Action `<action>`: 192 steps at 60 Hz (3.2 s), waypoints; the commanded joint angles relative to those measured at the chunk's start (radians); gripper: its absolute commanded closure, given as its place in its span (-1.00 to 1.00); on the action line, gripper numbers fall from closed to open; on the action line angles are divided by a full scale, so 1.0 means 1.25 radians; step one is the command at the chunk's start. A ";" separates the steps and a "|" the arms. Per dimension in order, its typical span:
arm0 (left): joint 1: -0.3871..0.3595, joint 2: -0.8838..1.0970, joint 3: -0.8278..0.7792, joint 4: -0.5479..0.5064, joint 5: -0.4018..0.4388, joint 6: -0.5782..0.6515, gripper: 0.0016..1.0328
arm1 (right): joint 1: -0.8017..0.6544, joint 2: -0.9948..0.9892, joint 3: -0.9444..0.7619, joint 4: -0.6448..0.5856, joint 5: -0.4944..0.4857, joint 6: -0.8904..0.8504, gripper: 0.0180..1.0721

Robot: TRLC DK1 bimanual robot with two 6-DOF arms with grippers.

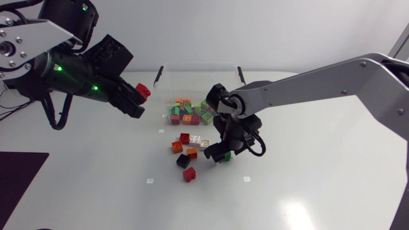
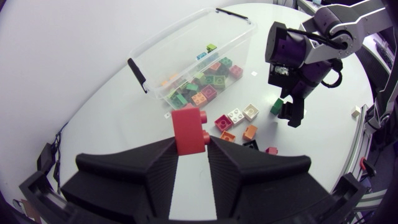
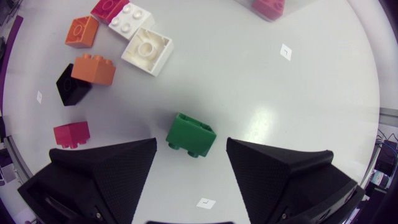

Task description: Place the duplo bricks in the container

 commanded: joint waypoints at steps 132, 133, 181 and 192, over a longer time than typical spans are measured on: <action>-0.008 0.038 0.056 0.014 0.003 0.002 0.53 | -0.061 -0.055 0.079 -0.082 0.052 0.299 0.37; -0.008 0.041 0.057 0.017 0.003 0.000 0.53 | -0.064 -0.064 0.082 -0.083 0.058 0.297 0.37; 0.012 0.405 0.262 0.346 0.009 -0.089 0.52 | -0.125 -0.148 0.279 -0.010 -0.002 0.158 0.39; 0.040 0.479 0.301 0.365 0.027 -0.104 -0.01 | -0.127 -0.097 0.335 0.025 -0.004 0.143 0.39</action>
